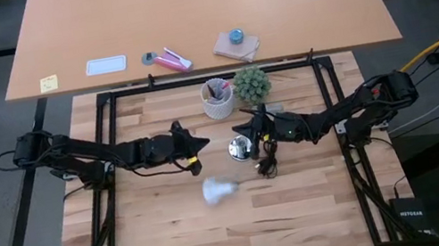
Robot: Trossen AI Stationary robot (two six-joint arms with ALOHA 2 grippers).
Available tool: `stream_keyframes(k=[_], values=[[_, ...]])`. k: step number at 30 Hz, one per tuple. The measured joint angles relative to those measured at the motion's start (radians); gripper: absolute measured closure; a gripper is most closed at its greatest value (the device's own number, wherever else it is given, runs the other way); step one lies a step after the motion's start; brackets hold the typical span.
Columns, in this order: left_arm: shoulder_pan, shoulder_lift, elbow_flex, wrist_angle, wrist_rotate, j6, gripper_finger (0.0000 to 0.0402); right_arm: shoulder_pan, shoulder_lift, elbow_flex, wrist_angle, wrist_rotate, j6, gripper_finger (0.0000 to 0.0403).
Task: Screw lightbulb
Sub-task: Return to Home Position
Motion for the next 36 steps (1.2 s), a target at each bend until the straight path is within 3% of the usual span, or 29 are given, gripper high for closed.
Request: stream_keyframes(k=[3, 7, 11, 13, 20, 24, 29, 32, 36], values=[[-0.003, -0.007, 0.0, 0.039, 0.007, 0.015, 0.0396, 0.0, -0.001, 0.0, 0.003, -0.001, -0.005, 0.0391], [-0.035, -0.101, 0.0, 0.062, 0.119, 0.033, 0.0396, 0.0, -0.042, 0.0, 0.001, -0.094, -0.033, 0.0391], [-0.097, -0.211, 0.001, -0.016, 0.474, -0.151, 0.0396, 0.001, -0.12, 0.0, -0.028, -0.24, -0.054, 0.0391], [-0.153, -0.223, 0.001, -0.032, 0.573, -0.316, 0.0396, 0.001, -0.152, 0.0, -0.046, -0.31, -0.053, 0.0391], [-0.359, -0.055, 0.001, -0.012, 0.573, -0.735, 0.0396, 0.001, -0.185, 0.0, -0.071, -0.563, -0.038, 0.0391], [-0.422, 0.12, 0.0, 0.193, 0.572, -0.884, 0.0396, 0.001, -0.185, 0.0, -0.101, -0.758, 0.036, 0.0391], [-0.43, 0.282, 0.0, 0.46, 0.569, -0.799, 0.0396, 0.023, -0.188, 0.0, -0.119, -1.071, 0.164, 0.0391], [-0.409, 0.316, 0.0, 0.518, 0.567, -0.717, 0.0396, 0.059, -0.209, 0.0, -0.115, -1.234, 0.246, 0.0391], [-0.373, 0.319, 0.0, 0.522, 0.567, -0.618, 0.0396, 0.118, -0.229, 0.0, -0.123, -1.274, 0.341, 0.0391]])
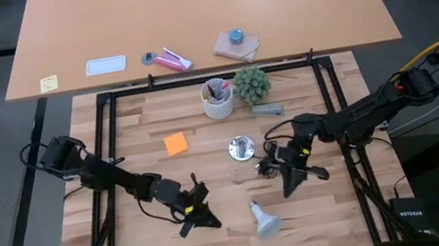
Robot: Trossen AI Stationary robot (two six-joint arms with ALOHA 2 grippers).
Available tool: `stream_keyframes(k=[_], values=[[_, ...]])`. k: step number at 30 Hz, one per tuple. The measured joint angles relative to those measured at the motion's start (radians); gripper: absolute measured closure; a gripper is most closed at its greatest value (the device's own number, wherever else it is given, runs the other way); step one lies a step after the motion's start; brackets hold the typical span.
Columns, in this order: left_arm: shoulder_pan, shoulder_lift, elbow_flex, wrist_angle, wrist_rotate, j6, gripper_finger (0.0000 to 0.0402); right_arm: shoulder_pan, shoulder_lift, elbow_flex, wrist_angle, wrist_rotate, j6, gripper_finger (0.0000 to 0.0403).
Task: Screw lightbulb
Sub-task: Return to Home Position
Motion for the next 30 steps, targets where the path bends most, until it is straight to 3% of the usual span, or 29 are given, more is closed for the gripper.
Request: stream_keyframes(k=[4, 10, 13, 18, 21, 30], values=[[0.035, 0.0, 0.0, 0.001, 0.0, 0.081, 0.0396, 0.045, 0.0, 0.0, -0.034, 0.016, 0.011, 0.0391], [0.083, 0.0, 0.0, -0.002, 0.0, 0.137, 0.0396, 0.056, 0.0, 0.0, -0.165, 0.144, 0.214, 0.0391], [0.107, 0.0, 0.0, -0.005, -0.002, 0.23, 0.0396, 0.062, 0.0, 0.0, -0.217, 0.196, 0.24, 0.0391], [0.134, 0.0, 0.0, 0.0, -0.168, 0.464, 0.0396, 0.067, 0.0, 0.0, -0.223, 0.236, 0.242, 0.0391], [0.167, 0.0, 0.009, -0.015, -0.22, 0.528, 0.0394, 0.066, 0.0, 0.0, -0.205, 0.256, 0.235, 0.0391], [0.233, -0.001, 0.158, -0.215, -0.227, 0.612, 0.0325, 0.065, 0.0, 0.046, -0.208, 0.26, 0.163, 0.0391]])
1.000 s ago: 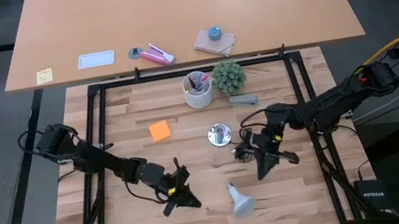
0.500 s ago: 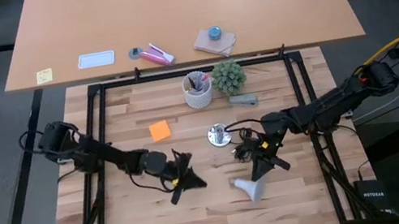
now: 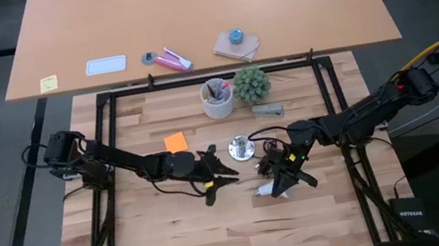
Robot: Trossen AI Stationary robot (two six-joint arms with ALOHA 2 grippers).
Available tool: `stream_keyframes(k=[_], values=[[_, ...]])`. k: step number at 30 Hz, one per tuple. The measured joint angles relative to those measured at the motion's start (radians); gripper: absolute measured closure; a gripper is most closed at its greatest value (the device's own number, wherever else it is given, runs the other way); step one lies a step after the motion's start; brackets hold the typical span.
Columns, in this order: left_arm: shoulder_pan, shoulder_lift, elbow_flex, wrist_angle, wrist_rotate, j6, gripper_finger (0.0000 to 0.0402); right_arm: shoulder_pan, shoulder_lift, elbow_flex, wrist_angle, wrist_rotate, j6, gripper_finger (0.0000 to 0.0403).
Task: Screw lightbulb
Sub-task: Return to Home Position
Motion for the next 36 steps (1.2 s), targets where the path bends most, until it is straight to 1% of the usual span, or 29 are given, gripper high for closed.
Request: stream_keyframes(k=[3, 6, 10, 14, 18, 20, 24, 26, 29, 31, 35, 36], values=[[0.011, 0.0, 0.024, -0.002, 0.0, 0.044, 0.0311, 0.0, 0.0, 0.01, 0.0, 0.032, -0.044, 0.0391], [0.025, 0.0, 0.039, 0.004, 0.0, 0.069, 0.0309, 0.0, 0.0, 0.011, -0.013, 0.084, -0.09, 0.0391], [0.045, -0.004, 0.049, 0.0, 0.0, 0.036, 0.0309, 0.0, 0.0, 0.011, -0.021, 0.175, -0.114, 0.0391], [0.07, -0.062, 0.048, -0.04, 0.0, -0.001, 0.0308, -0.01, -0.011, 0.021, -0.015, 0.19, -0.115, 0.0391], [0.094, -0.196, 0.049, -0.178, 0.0, 0.033, 0.0308, -0.046, -0.087, 0.053, -0.074, 0.174, -0.115, 0.0391], [0.108, -0.287, 0.049, -0.281, 0.0, 0.048, 0.0308, -0.077, -0.152, 0.075, -0.165, 0.174, -0.121, 0.0391], [0.133, -0.467, 0.049, -0.49, 0.0, 0.072, 0.0308, -0.147, -0.312, 0.134, -0.373, 0.172, -0.196, 0.0391], [0.139, -0.541, 0.049, -0.565, -0.002, 0.062, 0.0308, -0.175, -0.381, 0.152, -0.425, 0.17, -0.208, 0.0391], [0.143, -0.634, 0.049, -0.626, -0.001, 0.054, 0.0308, -0.197, -0.457, 0.152, -0.435, 0.17, -0.211, 0.0391], [0.143, -0.679, 0.049, -0.634, 0.0, 0.066, 0.0308, -0.198, -0.491, 0.152, -0.433, 0.177, -0.216, 0.0391], [0.142, -0.746, 0.049, -0.639, -0.001, 0.068, 0.0308, -0.196, -0.515, 0.152, -0.425, 0.208, -0.224, 0.0391], [0.144, -0.758, 0.049, -0.636, 0.0, 0.091, 0.0308, -0.196, -0.517, 0.152, -0.423, 0.214, -0.222, 0.0391]])
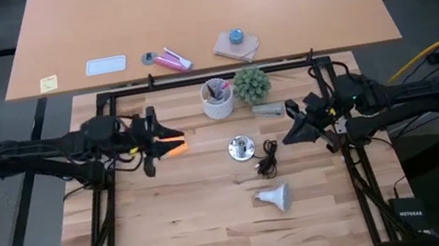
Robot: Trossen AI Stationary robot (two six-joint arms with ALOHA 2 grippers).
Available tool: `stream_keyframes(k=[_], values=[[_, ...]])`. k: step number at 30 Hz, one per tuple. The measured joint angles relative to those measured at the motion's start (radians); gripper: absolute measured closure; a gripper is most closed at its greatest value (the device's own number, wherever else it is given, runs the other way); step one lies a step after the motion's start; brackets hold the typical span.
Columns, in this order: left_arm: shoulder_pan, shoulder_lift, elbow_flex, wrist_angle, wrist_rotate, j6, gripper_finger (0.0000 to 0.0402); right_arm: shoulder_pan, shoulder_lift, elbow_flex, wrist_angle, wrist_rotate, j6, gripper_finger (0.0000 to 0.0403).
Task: Screw lightbulb
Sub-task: Return to Home Position
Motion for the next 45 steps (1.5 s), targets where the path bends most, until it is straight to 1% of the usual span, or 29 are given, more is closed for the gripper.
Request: stream_keyframes(k=[4, 6, 8, 11, 15, 17, 19, 21, 23, 25, 26, 28, 32, 37, 42, 45], values=[[0.006, -0.052, 0.0, -0.006, 0.0, 0.058, 0.0308, 0.0, -0.001, 0.0, 0.013, 0.008, 0.054, 0.0391], [0.006, -0.089, 0.0, -0.022, 0.0, 0.072, 0.0308, 0.0, -0.006, 0.011, -0.004, -0.01, 0.057, 0.0391], [0.005, -0.133, 0.0, -0.05, 0.0, 0.074, 0.0308, 0.0, -0.03, 0.024, -0.009, -0.051, 0.058, 0.0391], [0.005, -0.207, 0.0, -0.132, 0.0, 0.075, 0.0308, 0.0, -0.076, 0.052, -0.005, -0.091, 0.042, 0.0391], [0.005, -0.311, 0.0, -0.279, 0.0, 0.074, 0.0308, 0.0, -0.16, 0.099, -0.089, -0.082, -0.041, 0.0391], [0.005, -0.36, 0.0, -0.351, 0.0, 0.072, 0.0308, 0.0, -0.221, 0.124, -0.172, -0.033, -0.086, 0.0391], [0.005, -0.406, -0.005, -0.412, 0.0, 0.073, 0.0308, 0.0, -0.279, 0.143, -0.254, 0.046, -0.141, 0.0391], [0.005, -0.455, -0.025, -0.442, -0.014, 0.074, 0.0308, 0.0, -0.349, 0.146, -0.337, 0.153, -0.208, 0.0391], [0.005, -0.506, -0.061, -0.468, -0.051, 0.085, 0.0308, 0.0, -0.407, 0.135, -0.413, 0.267, -0.255, 0.0391], [0.005, -0.561, -0.111, -0.469, -0.096, 0.095, 0.0308, 0.0, -0.462, 0.095, -0.454, 0.364, -0.265, 0.0391], [0.005, -0.589, -0.142, -0.465, -0.113, 0.099, 0.0308, 0.0, -0.484, 0.069, -0.45, 0.397, -0.265, 0.0391], [0.005, -0.642, -0.204, -0.449, -0.133, 0.099, 0.0308, 0.0, -0.525, 0.009, -0.434, 0.429, -0.264, 0.0391], [0.005, -0.732, -0.36, -0.345, -0.137, 0.075, 0.0308, 0.0, -0.574, -0.144, -0.335, 0.436, -0.26, 0.0391], [0.005, -0.821, -0.535, -0.229, -0.137, 0.048, 0.0308, 0.0, -0.59, -0.336, -0.146, 0.436, -0.253, 0.0391], [0.005, -0.891, -0.65, -0.176, -0.137, 0.006, 0.0308, 0.0, -0.589, -0.475, -0.026, 0.438, -0.192, 0.0391], [0.005, -0.909, -0.693, -0.153, -0.138, -0.003, 0.0308, 0.0, -0.589, -0.534, 0.025, 0.442, -0.169, 0.0391]])
